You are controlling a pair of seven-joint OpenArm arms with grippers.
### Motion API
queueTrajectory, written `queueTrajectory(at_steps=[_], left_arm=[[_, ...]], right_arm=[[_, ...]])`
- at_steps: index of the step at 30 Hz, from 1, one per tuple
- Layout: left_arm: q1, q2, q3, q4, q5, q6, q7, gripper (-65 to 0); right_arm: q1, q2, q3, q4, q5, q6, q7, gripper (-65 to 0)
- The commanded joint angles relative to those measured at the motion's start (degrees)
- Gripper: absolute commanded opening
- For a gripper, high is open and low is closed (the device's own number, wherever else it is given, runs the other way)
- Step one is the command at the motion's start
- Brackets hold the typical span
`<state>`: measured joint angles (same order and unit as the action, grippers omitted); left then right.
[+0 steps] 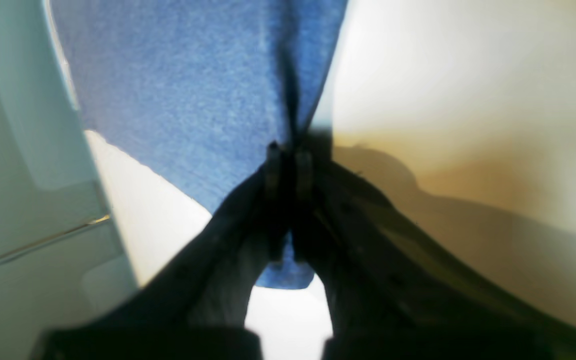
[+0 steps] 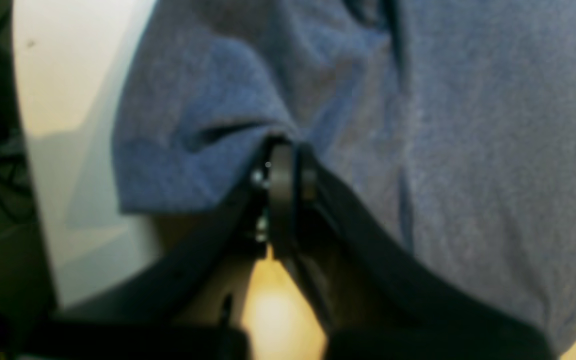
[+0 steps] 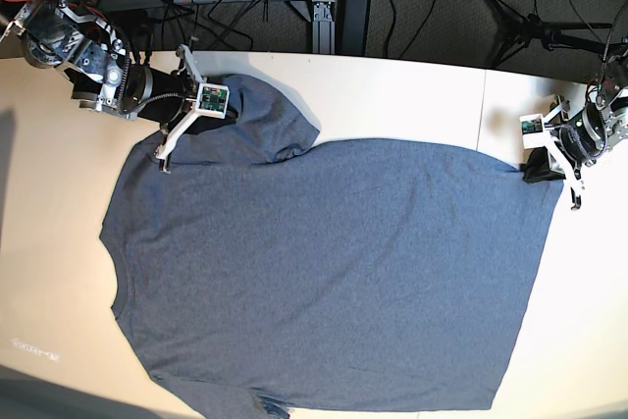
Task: Fold the T-shirt properly
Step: 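Close both grippers on the shirt edge and lift slightly, then pull the held edge with both grippers across the shirt body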
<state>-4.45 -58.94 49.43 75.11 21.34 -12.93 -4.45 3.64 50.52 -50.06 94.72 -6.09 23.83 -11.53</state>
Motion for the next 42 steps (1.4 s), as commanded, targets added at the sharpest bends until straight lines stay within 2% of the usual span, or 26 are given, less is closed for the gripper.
queueTrajectory(at_steps=[1, 8, 11, 18, 24, 30, 42], left_arm=[[0.33, -1.49, -0.87, 0.37, -0.28, -6.38, 0.35, -65.0], [0.33, -3.06, -8.17, 3.82, -4.81, -15.96, -0.04, -65.0], [0.33, -3.65, -9.18, 5.35, -6.40, -17.81, -0.24, -65.0], [0.31, -3.93, -9.29, 8.98, -6.56, -17.81, 0.13, -65.0], [0.28, -3.93, -11.91, 11.34, -9.14, -17.81, 4.11, -65.0], [0.28, -3.93, -18.47, 11.34, -14.78, -20.24, 4.26, -65.0], [-1.05, -3.13, -18.75, 11.10, -14.67, -20.33, 4.70, -65.0]], right_arm=[[-0.35, 1.49, -0.26, 0.59, -0.90, 2.10, -4.66, -65.0], [-0.35, 2.08, 0.17, 6.43, 0.74, 2.10, -9.35, -65.0], [-0.37, 2.86, 1.11, 8.61, 1.55, 2.10, -9.75, -65.0], [-0.33, 4.04, 6.67, 10.36, 4.98, 2.14, -10.21, -65.0], [-0.28, 4.04, 10.71, 10.75, 7.39, 3.43, -10.21, -65.0], [0.33, 3.89, 12.20, 11.43, 7.87, 3.43, -10.67, -65.0], [8.63, 3.85, 12.17, 11.13, 8.04, 3.61, -11.19, -65.0]])
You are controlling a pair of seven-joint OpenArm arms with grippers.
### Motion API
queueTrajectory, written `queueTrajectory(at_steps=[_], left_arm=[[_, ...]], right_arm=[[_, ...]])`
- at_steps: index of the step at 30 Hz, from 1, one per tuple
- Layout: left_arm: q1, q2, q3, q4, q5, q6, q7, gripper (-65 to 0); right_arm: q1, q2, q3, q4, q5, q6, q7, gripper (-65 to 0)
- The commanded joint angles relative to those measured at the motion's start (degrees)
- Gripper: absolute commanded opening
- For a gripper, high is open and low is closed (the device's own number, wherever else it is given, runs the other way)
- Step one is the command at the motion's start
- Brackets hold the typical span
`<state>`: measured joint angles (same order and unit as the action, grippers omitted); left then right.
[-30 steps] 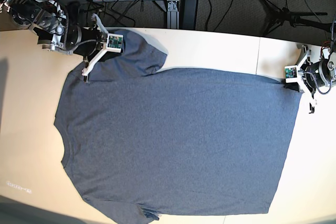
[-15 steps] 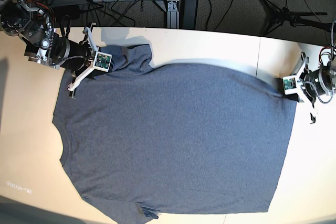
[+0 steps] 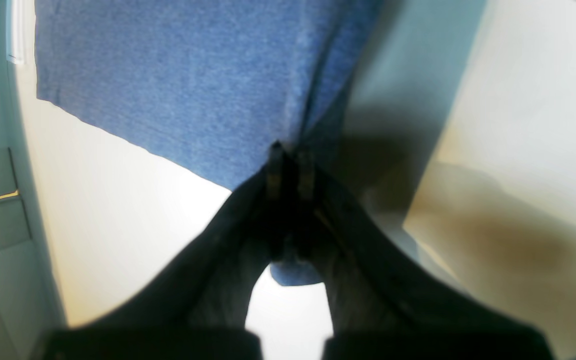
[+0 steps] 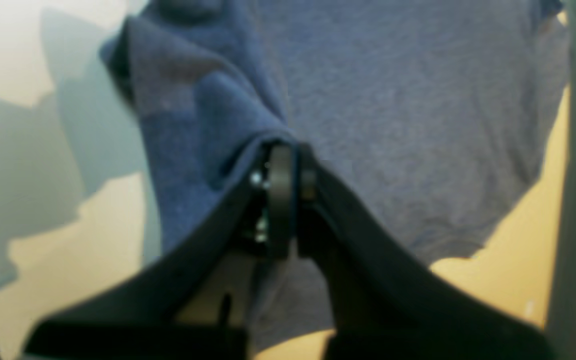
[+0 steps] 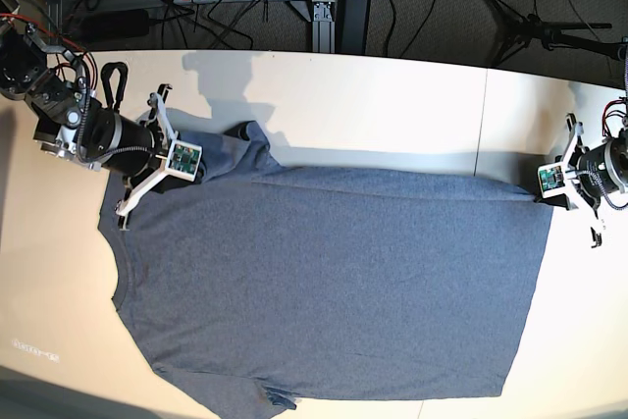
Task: Fold the T-shirt properly
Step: 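Pull the held edge with both grippers across the shirt body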
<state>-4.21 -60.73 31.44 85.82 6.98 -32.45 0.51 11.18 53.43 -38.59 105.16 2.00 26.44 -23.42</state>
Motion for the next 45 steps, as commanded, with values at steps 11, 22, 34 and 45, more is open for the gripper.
queueTrajectory(at_steps=[11, 22, 34, 45], left_arm=[[-10.27, 7.15, -0.76, -10.32, 1.07, -1.07, -0.26, -65.0], [-14.60, 9.66, -0.70, -17.49, 1.64, -1.27, -0.90, -65.0], [-16.15, 12.31, -0.59, -22.71, 7.72, -0.52, -6.16, -65.0], [-20.94, 12.63, 6.60, -24.81, 7.91, 0.15, -7.06, -65.0]], right_arm=[[8.52, -2.93, 0.57, -8.11, 2.12, 4.52, 3.06, -65.0], [13.92, -9.44, 0.57, -14.99, 1.90, 6.05, 3.02, -65.0], [17.14, -14.69, -2.56, -20.17, 1.14, 6.60, 3.04, -65.0], [18.93, -14.88, -4.26, -21.42, -0.13, 6.58, 3.04, -65.0]])
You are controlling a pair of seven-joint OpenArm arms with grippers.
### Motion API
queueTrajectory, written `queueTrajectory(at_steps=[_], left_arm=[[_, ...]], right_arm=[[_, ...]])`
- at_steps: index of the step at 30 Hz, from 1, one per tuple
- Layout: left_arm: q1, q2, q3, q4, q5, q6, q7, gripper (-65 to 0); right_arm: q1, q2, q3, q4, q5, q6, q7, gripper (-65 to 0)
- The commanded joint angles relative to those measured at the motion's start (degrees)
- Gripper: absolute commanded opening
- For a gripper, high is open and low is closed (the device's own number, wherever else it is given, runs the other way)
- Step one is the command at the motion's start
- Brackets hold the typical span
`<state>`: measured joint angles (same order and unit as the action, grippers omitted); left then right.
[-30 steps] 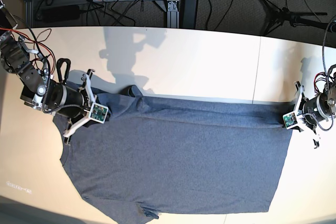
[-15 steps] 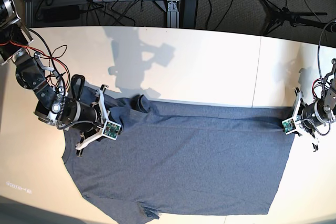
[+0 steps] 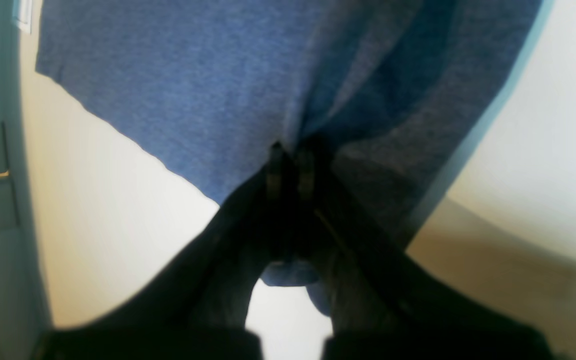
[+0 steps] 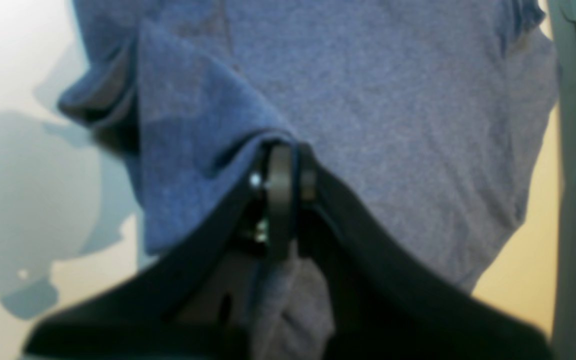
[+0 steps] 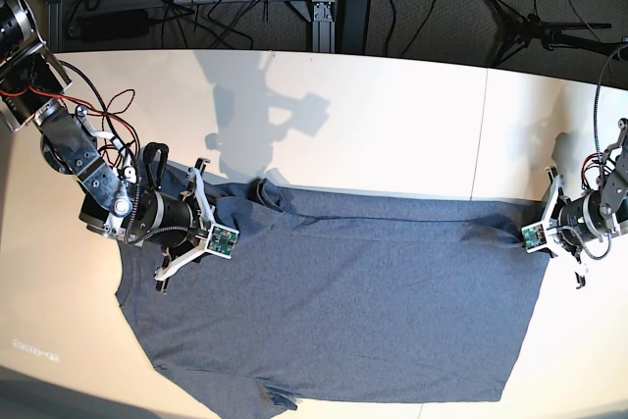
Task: Fold the T-shirt properly
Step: 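Pull the held edge with both grippers across the shirt body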
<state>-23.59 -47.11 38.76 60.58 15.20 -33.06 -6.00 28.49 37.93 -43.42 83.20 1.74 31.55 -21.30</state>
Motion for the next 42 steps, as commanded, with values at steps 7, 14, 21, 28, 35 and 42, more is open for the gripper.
queueTrajectory(at_steps=[7, 14, 21, 28, 35, 42], left_arm=[[-6.29, 0.33, 4.04, -4.68, 0.46, 4.33, -0.52, -65.0], [-8.48, 0.35, 4.04, -5.29, 0.00, 4.31, -0.68, -65.0], [-8.59, 0.59, 4.04, -5.60, 0.04, 4.28, -0.63, -61.2], [-8.61, 0.61, 4.04, -5.70, -0.22, 6.34, -0.63, -43.2], [-8.63, 0.74, 4.04, -5.92, -2.95, 9.33, 0.04, -40.6], [-8.61, 2.54, 4.04, -5.92, -4.31, 9.53, 1.64, -40.6]], right_arm=[[1.62, 0.59, 0.57, -1.31, -2.60, 1.44, 3.10, -65.0], [1.62, -1.66, 0.57, -4.17, -6.49, 1.31, 5.46, -65.0], [1.70, -2.86, 0.57, -4.20, -7.15, 1.29, 5.46, -65.0], [4.76, -2.89, 0.57, -6.49, -7.76, 1.29, 6.56, -65.0], [7.37, -3.87, 0.57, -9.20, -7.76, 1.29, 8.70, -65.0], [7.21, -6.14, 0.55, -11.63, -6.62, 1.25, 9.11, -48.8]])
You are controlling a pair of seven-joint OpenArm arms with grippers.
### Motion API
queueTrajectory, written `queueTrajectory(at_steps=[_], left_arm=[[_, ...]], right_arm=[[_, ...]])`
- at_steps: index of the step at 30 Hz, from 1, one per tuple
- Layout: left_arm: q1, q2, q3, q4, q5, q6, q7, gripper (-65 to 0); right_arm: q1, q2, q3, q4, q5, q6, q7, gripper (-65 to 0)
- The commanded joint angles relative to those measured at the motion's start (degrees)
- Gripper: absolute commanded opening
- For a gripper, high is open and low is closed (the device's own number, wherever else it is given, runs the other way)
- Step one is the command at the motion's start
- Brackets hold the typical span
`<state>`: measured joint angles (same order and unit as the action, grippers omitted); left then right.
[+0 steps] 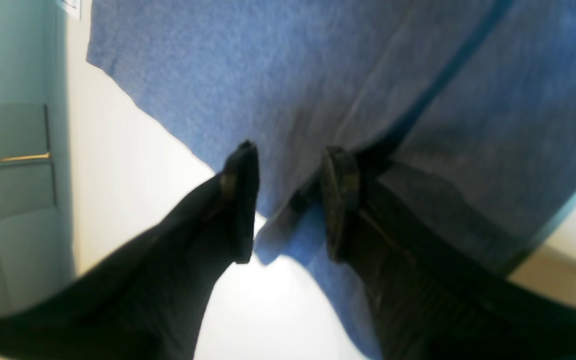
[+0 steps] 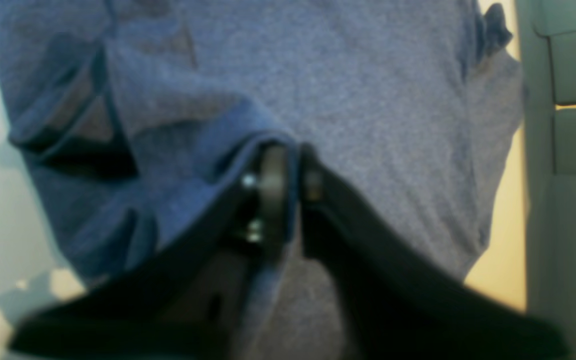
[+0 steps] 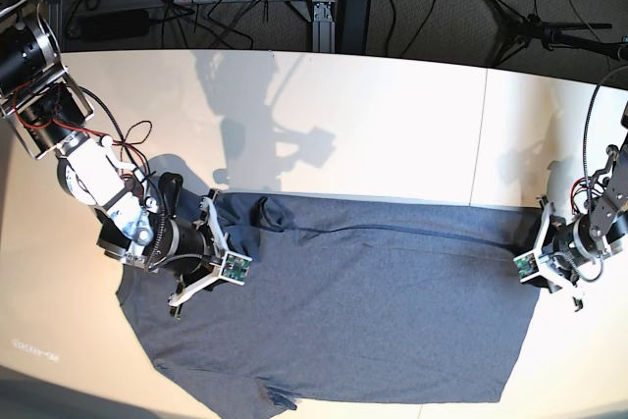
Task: Fold the T-shirt properly
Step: 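Pull the held edge with both grippers across the shirt body, then lay the folded edge down and drag both grippers back toward the robot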
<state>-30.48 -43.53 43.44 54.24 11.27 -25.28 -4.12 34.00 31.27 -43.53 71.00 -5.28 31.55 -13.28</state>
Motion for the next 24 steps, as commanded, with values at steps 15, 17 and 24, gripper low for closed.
queueTrajectory(at_steps=[15, 17, 24], left_arm=[[-2.05, 0.22, -3.72, 0.44, -16.44, 18.62, 11.32, -41.0], [-2.05, 1.70, -6.71, 0.42, -19.12, 18.62, 12.87, -42.9], [-2.03, 9.75, -20.81, -2.08, -24.09, 19.30, 14.29, -62.7]], right_arm=[[1.70, -1.46, 12.87, 0.48, 16.00, -4.81, 0.57, -22.6], [1.70, -2.54, 17.53, 0.22, 18.69, -4.79, -0.59, -22.7], [1.68, -6.95, 26.69, -7.63, 22.25, -4.74, -2.19, -65.0]])
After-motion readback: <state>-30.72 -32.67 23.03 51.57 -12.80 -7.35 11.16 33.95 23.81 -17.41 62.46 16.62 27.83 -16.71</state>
